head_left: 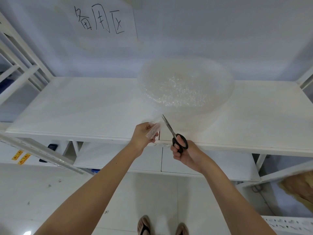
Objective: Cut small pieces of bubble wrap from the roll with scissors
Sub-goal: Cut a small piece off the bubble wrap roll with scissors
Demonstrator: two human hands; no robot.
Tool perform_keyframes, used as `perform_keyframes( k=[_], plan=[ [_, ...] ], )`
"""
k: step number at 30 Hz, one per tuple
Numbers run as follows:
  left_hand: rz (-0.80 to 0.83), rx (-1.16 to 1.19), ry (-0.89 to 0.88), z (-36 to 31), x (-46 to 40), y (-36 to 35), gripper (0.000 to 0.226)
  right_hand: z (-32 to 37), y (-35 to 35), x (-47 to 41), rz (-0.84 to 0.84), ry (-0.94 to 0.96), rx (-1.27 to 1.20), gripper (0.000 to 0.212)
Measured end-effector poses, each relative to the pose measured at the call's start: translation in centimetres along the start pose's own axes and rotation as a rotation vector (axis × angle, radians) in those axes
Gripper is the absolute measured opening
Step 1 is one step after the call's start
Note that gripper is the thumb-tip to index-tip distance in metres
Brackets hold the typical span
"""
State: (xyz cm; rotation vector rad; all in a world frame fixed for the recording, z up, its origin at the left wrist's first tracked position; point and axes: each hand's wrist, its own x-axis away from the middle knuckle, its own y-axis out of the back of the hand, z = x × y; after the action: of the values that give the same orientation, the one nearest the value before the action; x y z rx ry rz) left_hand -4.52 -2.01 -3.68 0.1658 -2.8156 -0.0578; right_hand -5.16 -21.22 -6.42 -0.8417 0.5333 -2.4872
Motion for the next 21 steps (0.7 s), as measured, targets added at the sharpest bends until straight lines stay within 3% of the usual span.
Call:
perform_keyframes(
  k=[4,10,17,21],
  plan=[
    [-0.016,0.001,-0.001,-0.16,-0.17,0.12,0.03,0.22,0.06,0.17,0.009,0.017,0.009,0.042],
    [-0.033,0.017,-0.033,-0.44,0.12,-0.35,0.02,0.12,-0.22,-0.06,-0.002,-0.002,0.034,0.042],
    [-0.046,-0.045,-0.051,-0.53,0.33,-0.75,0.037,0.26,-0.81,-0.4,-0.017,0.02,0.054,0.042],
    [-0.035,0.0,-0.028,-0.67,0.07,-0.34,0.025,0.16,-0.8,-0.05,-0.031,0.053,0.047,0.04]
  ],
)
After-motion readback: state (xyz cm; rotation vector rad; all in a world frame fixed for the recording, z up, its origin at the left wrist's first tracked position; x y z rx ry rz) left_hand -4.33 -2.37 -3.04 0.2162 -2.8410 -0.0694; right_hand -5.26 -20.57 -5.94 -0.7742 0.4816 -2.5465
